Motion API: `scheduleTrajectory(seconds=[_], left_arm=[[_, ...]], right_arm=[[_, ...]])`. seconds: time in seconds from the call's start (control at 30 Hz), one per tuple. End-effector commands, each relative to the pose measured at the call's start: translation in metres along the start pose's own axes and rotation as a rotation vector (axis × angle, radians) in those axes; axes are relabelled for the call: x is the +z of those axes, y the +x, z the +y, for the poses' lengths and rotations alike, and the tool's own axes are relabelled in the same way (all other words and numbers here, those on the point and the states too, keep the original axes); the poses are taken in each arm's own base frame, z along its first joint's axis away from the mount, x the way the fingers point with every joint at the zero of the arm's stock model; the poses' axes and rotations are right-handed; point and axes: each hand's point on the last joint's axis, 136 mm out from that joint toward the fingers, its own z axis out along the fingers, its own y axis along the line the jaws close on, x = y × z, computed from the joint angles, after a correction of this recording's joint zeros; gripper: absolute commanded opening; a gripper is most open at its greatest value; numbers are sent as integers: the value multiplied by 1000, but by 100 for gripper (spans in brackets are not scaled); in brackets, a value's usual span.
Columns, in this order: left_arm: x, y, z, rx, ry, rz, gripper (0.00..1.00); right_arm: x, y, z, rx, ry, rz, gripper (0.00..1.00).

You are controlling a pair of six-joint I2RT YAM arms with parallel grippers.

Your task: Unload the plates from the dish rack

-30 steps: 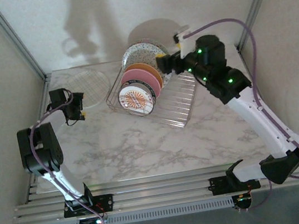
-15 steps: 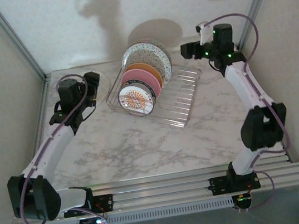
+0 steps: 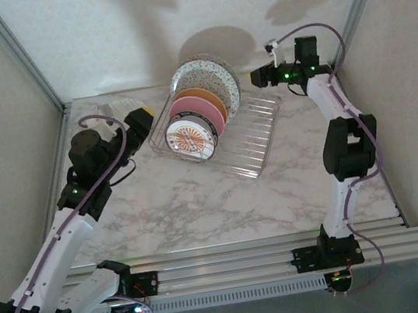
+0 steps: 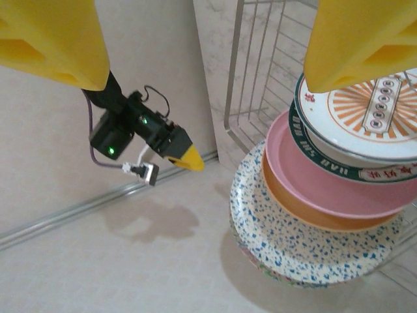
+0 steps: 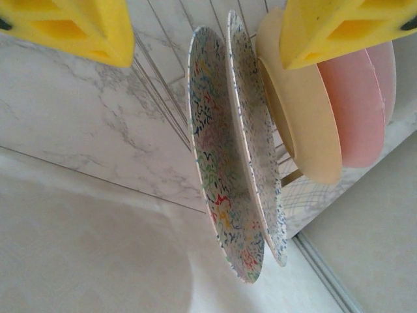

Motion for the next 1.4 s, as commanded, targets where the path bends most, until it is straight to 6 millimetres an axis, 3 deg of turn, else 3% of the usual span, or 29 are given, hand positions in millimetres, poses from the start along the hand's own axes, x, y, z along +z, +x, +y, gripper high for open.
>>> scheduleTrajectory(seconds=[0.0, 0.13, 0.27, 0.7, 1.37], left_arm=[[-8, 7, -16, 39, 65, 11, 78], [-12, 11, -25, 47, 89, 8, 77], [-12, 14, -23, 39, 78, 15, 77], [-7, 14, -22, 21, 69, 23, 77], [-6, 13, -27, 15, 77, 30, 78]], right_arm=[[12, -4, 4, -19, -71, -14, 60], [27, 1, -1, -5, -83, -13, 59], [38, 2, -9, 29, -99, -26, 51], [71, 13, -14, 57, -143, -7, 42], [88, 21, -11, 80, -214, -4, 31]])
